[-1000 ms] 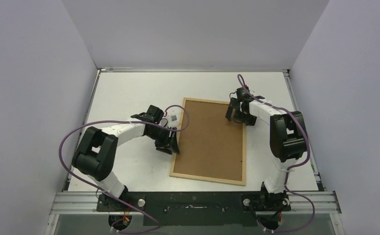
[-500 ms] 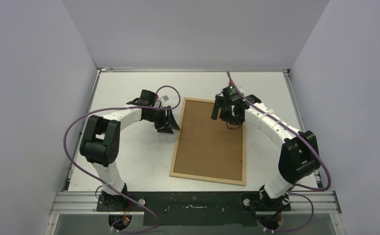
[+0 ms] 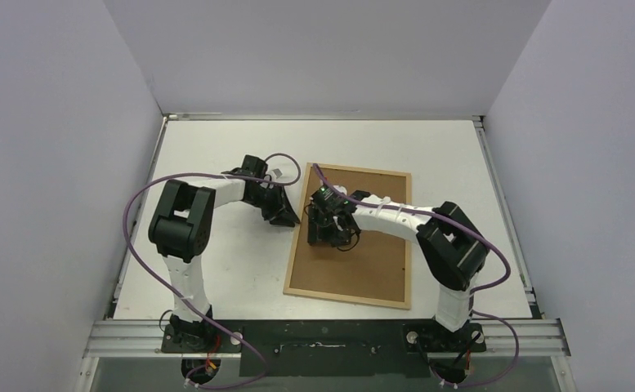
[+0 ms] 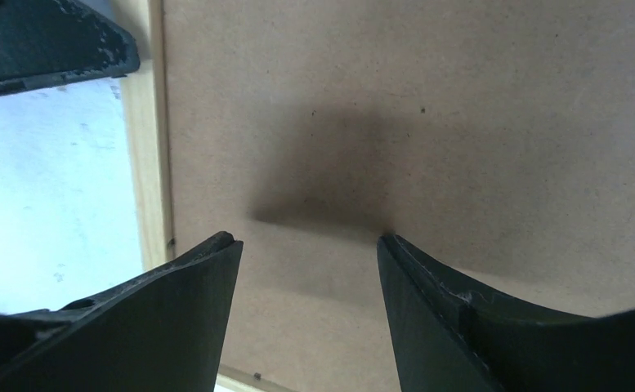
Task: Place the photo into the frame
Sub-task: Adjust the photo frame at the center of the board, then install the photo frame at the center of the board.
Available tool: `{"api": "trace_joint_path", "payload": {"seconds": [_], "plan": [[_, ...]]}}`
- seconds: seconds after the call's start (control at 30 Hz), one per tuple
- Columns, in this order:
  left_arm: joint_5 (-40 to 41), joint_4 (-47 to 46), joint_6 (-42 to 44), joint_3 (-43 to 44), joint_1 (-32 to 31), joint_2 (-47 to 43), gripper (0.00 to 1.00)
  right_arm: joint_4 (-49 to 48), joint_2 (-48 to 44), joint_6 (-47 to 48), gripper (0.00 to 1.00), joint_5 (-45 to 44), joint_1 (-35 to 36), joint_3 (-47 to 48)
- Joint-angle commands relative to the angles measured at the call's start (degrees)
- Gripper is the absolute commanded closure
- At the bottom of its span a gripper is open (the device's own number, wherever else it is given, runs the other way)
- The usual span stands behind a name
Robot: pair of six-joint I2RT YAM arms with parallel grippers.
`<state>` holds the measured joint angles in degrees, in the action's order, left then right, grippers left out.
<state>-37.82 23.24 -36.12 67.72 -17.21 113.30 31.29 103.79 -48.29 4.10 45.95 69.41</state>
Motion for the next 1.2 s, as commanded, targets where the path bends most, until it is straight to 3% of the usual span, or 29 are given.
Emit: {"api": "trace_joint_path", "payload": {"seconds": [0.0, 0.23, 0.47, 0.8, 1.17], "plan": [[-3.4, -4.4, -4.0, -2.3, -0.2, 1.2, 0.81, -1.7, 3.0, -1.1, 0.36, -0.5, 2.3, 2.6], [-7.7, -13.1, -11.1, -9.6, -1.3, 1.0, 0.91, 1.0, 3.8, 0.2, 0.36, -1.9, 3.4, 3.2], [-3.6, -16.7, -16.5, -13.2, -3.6, -0.4, 1.0, 4.9, -0.5, 5.3, 0.36, -1.4, 3.5, 1.3], [1.0, -16.4, -17.4, -14.1, -4.0, 1.7, 1.0, 4.3, -1.0, 6.3, 0.44, 0.6, 5.8, -1.7], [1.9, -14.5, -16.2, -13.5, -3.8, 3.7, 1.0, 2.1, 0.1, 6.7, 0.36, 2.2, 7.1, -3.9]]}}
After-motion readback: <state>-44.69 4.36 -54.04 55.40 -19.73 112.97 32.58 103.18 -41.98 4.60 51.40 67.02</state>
